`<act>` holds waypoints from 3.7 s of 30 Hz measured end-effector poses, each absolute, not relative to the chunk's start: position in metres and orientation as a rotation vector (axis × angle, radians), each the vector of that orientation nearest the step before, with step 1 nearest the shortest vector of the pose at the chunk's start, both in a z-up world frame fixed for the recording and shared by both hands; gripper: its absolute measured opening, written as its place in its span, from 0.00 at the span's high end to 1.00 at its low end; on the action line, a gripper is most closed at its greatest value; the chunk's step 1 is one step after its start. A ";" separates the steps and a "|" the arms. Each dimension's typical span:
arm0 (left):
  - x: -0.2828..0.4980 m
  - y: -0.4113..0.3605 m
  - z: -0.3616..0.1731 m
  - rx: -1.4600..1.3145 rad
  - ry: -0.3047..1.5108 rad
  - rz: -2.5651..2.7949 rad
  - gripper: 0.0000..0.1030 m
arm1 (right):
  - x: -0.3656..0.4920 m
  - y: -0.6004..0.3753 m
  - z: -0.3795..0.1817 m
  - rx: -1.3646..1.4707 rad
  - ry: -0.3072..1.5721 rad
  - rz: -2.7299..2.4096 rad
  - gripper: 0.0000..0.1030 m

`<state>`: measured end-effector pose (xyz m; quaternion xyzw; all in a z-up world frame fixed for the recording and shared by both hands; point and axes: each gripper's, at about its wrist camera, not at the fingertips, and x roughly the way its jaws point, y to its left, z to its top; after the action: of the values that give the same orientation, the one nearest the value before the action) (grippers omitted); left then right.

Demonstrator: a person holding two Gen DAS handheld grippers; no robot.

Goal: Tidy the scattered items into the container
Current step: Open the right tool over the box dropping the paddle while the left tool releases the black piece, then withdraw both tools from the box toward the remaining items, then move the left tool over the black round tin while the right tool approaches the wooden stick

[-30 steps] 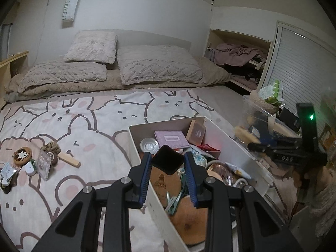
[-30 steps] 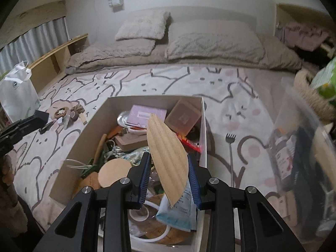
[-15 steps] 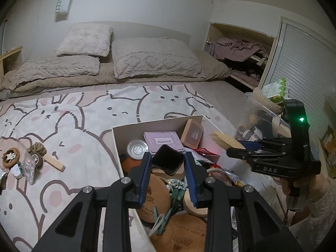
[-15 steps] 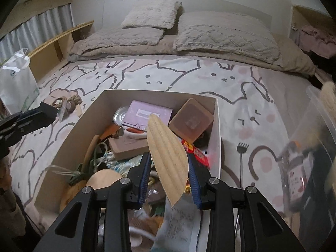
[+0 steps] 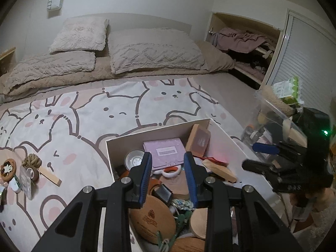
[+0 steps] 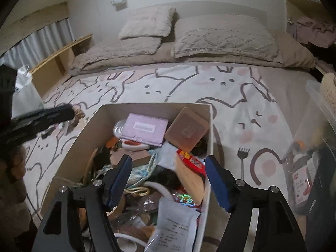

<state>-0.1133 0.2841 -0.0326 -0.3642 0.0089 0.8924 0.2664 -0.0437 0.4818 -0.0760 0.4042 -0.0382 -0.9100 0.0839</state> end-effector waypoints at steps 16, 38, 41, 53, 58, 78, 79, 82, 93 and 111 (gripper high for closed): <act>-0.098 0.322 -0.082 -1.142 0.498 2.271 0.43 | -0.039 0.469 -0.082 1.225 -0.049 -2.664 0.30; -0.153 0.349 -0.095 -0.933 1.459 2.362 0.33 | -0.040 0.485 -0.072 1.200 -0.110 -2.691 0.30; -0.152 0.340 -0.080 -0.961 1.324 2.391 0.26 | -0.040 0.485 -0.072 1.195 -0.124 -2.690 0.30; -0.126 0.315 -0.054 -1.070 0.850 2.402 0.24 | -0.038 0.487 -0.070 1.184 -0.157 -2.701 0.30; -0.117 0.300 -0.040 -1.049 0.652 2.383 0.03 | -0.032 0.487 -0.065 1.104 -0.150 -2.775 0.00; -0.088 0.290 -0.020 -0.988 0.507 2.396 0.00 | -0.023 0.492 -0.059 1.081 -0.168 -2.815 0.00; -0.088 0.289 -0.020 -0.987 0.499 2.396 0.00 | -0.022 0.493 -0.059 1.084 -0.174 -2.818 0.00; -0.087 0.286 -0.020 -0.991 0.470 2.393 0.00 | -0.022 0.495 -0.063 1.096 -0.186 -2.833 0.00; -0.086 0.255 -0.006 -0.967 0.393 2.433 0.00 | -0.012 0.492 -0.036 1.037 -0.182 -2.899 0.00; -0.059 0.109 0.043 -0.925 0.288 2.618 0.00 | -0.006 0.395 0.027 0.932 -0.141 -2.852 0.00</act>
<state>-0.0589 0.1094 0.0434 -0.3264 0.1016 0.9235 0.1739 -0.0057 0.3954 0.0267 0.3096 -0.0469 -0.9472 0.0687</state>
